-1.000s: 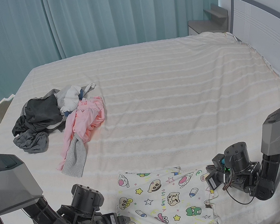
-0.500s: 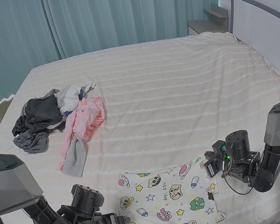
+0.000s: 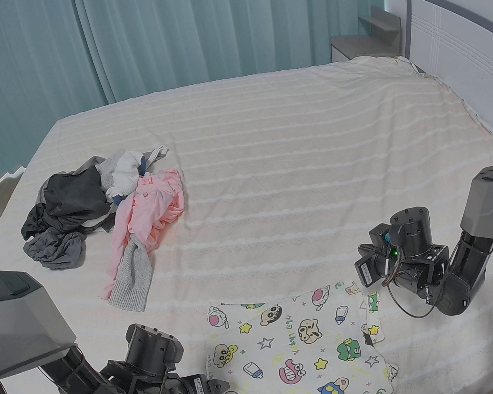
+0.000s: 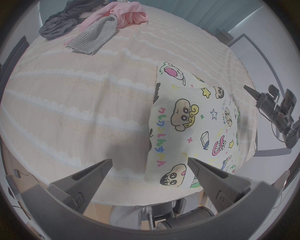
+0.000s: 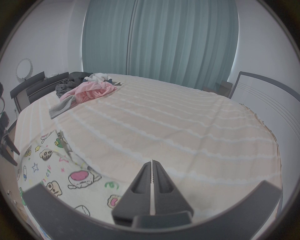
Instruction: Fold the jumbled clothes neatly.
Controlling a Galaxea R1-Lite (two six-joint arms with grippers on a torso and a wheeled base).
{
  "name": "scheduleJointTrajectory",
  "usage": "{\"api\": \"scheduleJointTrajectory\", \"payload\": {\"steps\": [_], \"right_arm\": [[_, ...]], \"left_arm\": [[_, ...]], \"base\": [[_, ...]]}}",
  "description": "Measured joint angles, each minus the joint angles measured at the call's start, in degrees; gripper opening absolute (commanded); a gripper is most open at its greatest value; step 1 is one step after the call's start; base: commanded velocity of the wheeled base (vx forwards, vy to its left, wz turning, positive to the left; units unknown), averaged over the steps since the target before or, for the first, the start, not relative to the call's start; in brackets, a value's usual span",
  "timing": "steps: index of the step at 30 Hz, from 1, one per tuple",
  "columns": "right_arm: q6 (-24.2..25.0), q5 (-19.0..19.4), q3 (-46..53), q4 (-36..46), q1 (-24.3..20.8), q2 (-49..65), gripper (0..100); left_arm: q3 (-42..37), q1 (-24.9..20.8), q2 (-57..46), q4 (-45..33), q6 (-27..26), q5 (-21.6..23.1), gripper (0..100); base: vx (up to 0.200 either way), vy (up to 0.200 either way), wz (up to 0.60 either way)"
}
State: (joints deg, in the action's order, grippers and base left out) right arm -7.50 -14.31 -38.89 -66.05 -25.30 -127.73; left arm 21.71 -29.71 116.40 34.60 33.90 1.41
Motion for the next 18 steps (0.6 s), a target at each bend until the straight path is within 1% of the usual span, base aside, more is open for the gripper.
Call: {"api": "scheduleJointTrajectory", "payload": {"steps": [5, 10, 14, 18], "right_arm": [[-0.1, 0.0, -2.3, 0.2, 0.9, -1.4, 0], [-0.1, -0.2, -2.3, 0.1, 1.0, -1.2, 0], [0.0, -0.2, 0.3, 0.2, 1.1, 1.6, 0], [1.1, -0.1, 5.9, 0.1, 1.1, 7.2, 0]], "left_arm": [[0.0, 0.0, 0.0, 0.0, 0.0, 0.0, 100], [0.0, 0.0, 0.0, 0.0, 0.1, 0.0, 100], [0.3, 0.3, -0.3, 0.0, 0.4, 0.5, 100], [0.8, 0.9, -1.6, 0.1, 1.0, 2.0, 100]], "base": [[0.000, 0.000, 0.00], [0.000, 0.000, 0.00], [0.000, 0.000, 0.00], [0.000, 0.000, 0.00]]}}
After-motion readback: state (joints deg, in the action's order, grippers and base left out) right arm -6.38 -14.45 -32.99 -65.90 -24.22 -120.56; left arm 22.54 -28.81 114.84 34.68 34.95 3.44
